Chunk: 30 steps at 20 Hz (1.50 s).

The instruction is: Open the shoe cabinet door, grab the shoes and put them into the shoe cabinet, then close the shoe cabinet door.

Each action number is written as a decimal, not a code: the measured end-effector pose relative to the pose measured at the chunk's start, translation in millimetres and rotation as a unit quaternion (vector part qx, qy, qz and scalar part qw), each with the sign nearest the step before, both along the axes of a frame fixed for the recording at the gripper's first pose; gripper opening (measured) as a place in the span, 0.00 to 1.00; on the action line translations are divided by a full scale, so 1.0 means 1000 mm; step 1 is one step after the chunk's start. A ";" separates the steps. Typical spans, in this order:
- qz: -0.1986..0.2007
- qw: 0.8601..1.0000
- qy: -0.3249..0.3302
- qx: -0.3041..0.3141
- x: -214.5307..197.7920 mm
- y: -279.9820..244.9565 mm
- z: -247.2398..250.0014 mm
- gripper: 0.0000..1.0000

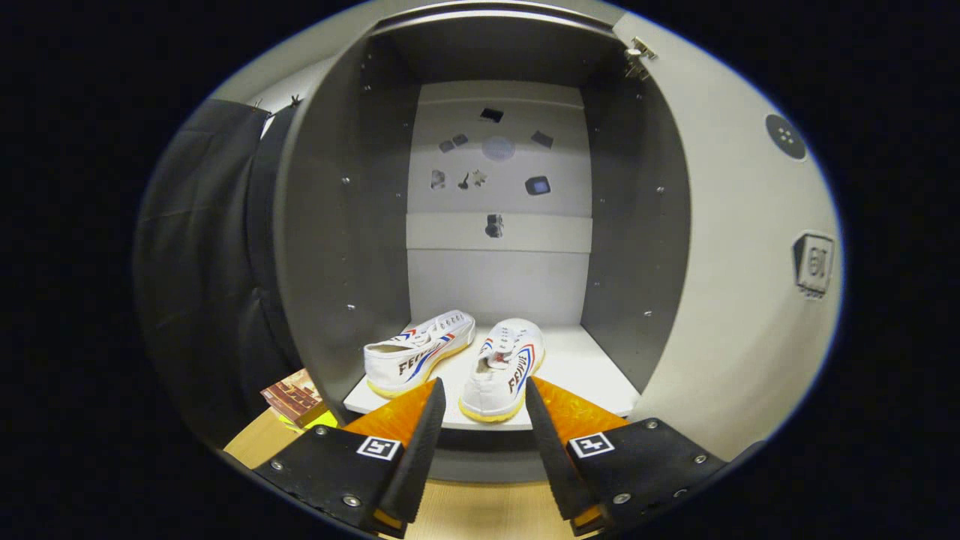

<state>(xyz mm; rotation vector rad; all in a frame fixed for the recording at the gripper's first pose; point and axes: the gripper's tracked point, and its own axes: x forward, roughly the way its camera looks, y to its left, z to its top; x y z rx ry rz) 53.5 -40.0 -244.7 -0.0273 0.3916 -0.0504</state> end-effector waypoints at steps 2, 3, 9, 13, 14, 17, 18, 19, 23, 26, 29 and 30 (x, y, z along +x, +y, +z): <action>0.006 1.000 -0.018 -0.008 -0.035 -0.004 0.019 0.74; 0.010 1.000 -0.023 -0.009 -0.053 -0.006 0.027 0.75; 0.006 0.999 -0.043 -0.009 -0.151 -0.040 0.069 0.84; -0.021 0.999 -0.030 -0.007 -0.210 -0.074 0.090 0.84; -0.025 0.999 -0.031 -0.009 -0.222 -0.081 0.097 0.84; -0.020 0.999 -0.029 -0.014 -0.256 -0.095 0.115 0.84; -0.016 1.000 -0.020 -0.012 -0.265 -0.099 0.117 0.84; -0.013 1.000 -0.012 -0.014 -0.275 -0.105 0.118 0.84; -0.060 0.997 -0.036 -0.017 -0.286 -0.162 0.141 0.85; -0.113 0.992 -0.058 -0.018 -0.285 -0.214 0.145 0.85; -0.139 0.988 -0.062 -0.010 -0.273 -0.247 0.139 0.85; -0.141 0.988 -0.060 -0.002 -0.266 -0.253 0.135 0.85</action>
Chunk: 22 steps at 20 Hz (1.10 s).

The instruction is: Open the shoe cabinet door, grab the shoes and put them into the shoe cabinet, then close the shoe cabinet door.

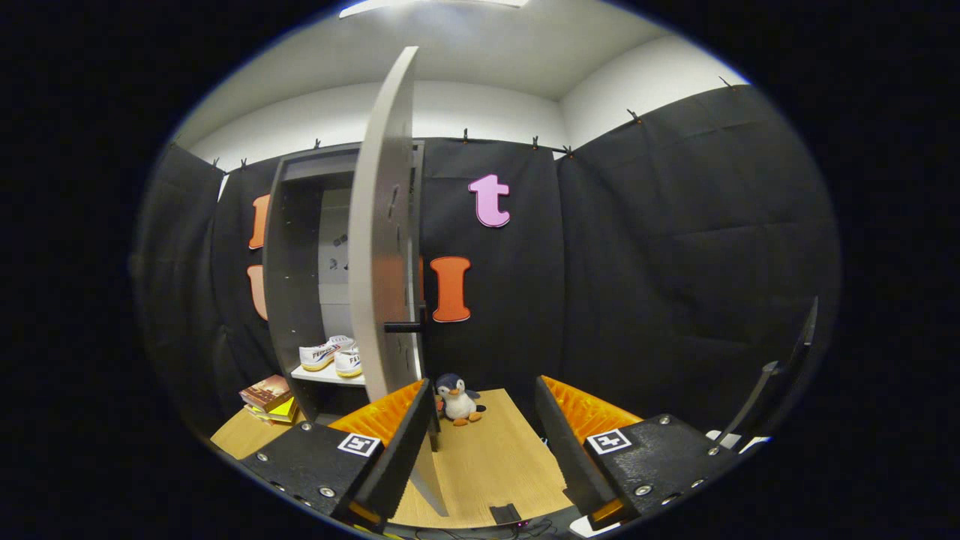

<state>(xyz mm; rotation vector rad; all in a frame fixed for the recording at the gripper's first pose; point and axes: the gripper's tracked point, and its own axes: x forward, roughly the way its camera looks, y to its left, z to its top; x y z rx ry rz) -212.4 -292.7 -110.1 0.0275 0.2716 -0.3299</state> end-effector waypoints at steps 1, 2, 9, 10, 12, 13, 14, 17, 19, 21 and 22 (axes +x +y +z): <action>0.002 1.000 -0.001 0.004 0.008 -0.002 -0.004 0.85; 0.007 1.000 0.001 0.007 0.015 -0.002 -0.008 0.85; 0.049 0.999 -0.009 0.019 0.023 0.030 -0.007 0.80; 0.059 0.998 -0.004 0.016 0.022 0.038 -0.009 0.79; 0.083 0.996 -0.002 0.021 0.026 0.060 -0.009 0.79; 0.099 0.995 -0.005 0.032 0.027 0.073 -0.008 0.79; 0.115 0.992 -0.005 0.043 0.028 0.089 -0.010 0.79; 0.163 0.985 -0.008 0.061 0.040 0.133 -0.017 0.79; 0.186 0.980 -0.009 0.066 0.056 0.155 -0.018 0.79; 0.207 0.976 -0.011 0.074 0.074 0.181 -0.020 0.80; 0.222 0.972 -0.011 0.082 0.084 0.198 -0.023 0.80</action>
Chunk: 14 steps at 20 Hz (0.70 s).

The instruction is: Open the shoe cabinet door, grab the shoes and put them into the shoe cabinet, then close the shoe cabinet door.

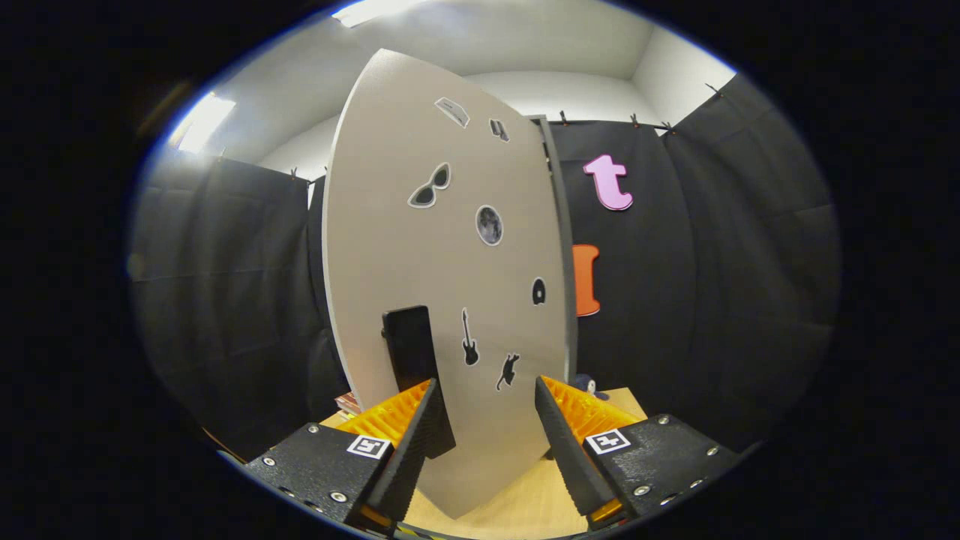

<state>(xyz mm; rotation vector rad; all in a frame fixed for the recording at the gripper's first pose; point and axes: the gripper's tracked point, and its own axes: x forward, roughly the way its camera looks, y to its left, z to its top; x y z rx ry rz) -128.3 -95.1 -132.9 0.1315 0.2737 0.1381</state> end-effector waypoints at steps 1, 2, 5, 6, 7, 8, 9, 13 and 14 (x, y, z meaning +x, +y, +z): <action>0.017 1.000 0.000 0.008 0.011 0.017 -0.004 0.81; 0.037 0.999 0.001 0.018 0.021 0.035 -0.009 0.81; 0.084 0.996 0.016 0.038 0.053 0.083 -0.024 0.84; 0.082 0.996 0.015 0.036 0.069 0.087 -0.027 0.85; 0.077 0.996 0.015 0.035 0.084 0.091 -0.029 0.86; 0.072 0.997 0.015 0.035 0.097 0.097 -0.033 0.86; 0.072 0.997 0.020 0.035 0.100 0.099 -0.033 0.86; 0.055 0.998 0.007 0.025 0.112 0.101 -0.024 0.87; 0.045 0.999 -0.003 0.015 0.117 0.098 -0.020 0.87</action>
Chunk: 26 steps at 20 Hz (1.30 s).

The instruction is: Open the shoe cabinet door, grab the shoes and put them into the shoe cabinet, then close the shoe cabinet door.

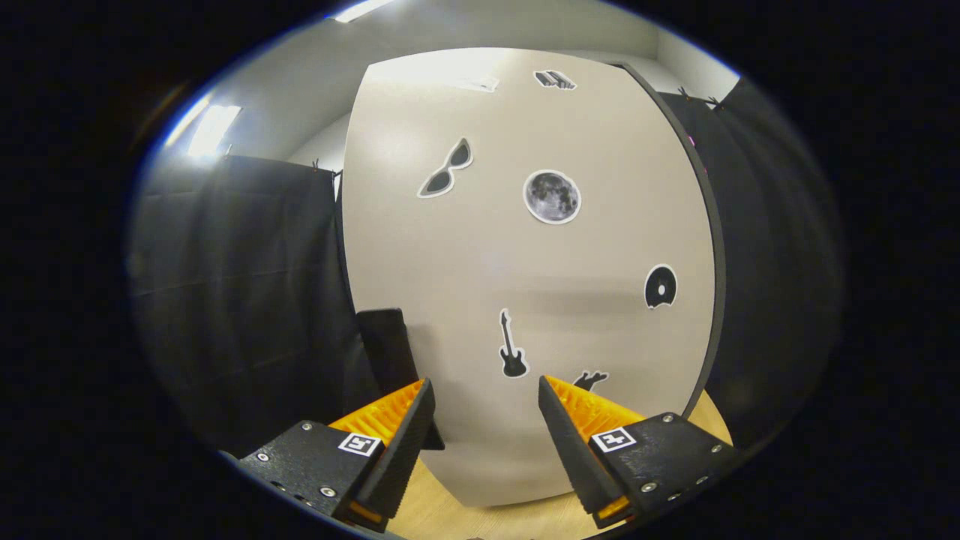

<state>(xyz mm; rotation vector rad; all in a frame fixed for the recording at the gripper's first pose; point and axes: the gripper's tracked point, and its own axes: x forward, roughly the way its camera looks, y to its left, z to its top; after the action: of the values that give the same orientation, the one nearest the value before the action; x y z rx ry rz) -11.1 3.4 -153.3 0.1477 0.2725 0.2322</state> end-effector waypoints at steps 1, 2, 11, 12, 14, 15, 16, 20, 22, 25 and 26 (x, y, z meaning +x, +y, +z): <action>-0.010 1.000 -0.003 -0.010 0.006 -0.002 0.000 0.87; -0.018 1.000 -0.004 -0.019 0.009 -0.002 0.000 0.87; -0.042 0.997 -0.038 -0.049 -0.027 -0.030 0.048 0.88; -0.049 0.996 -0.046 -0.052 -0.034 -0.035 0.058 0.89; -0.061 0.995 -0.058 -0.056 -0.046 -0.044 0.074 0.89; -0.068 0.994 -0.062 -0.059 -0.052 -0.048 0.082 0.89; -0.075 0.993 -0.065 -0.063 -0.057 -0.053 0.089 0.89; -0.092 0.990 -0.082 -0.072 -0.073 -0.064 0.114 0.91; -0.105 0.988 -0.085 -0.076 -0.081 -0.070 0.126 0.92; -0.112 0.987 -0.086 -0.074 -0.096 -0.075 0.141 0.93; -0.111 0.987 -0.087 -0.071 -0.101 -0.076 0.146 0.93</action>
<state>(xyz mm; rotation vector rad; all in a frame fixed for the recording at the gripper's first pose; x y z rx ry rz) -111.9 -72.4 -7.2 0.0155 0.0974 0.0030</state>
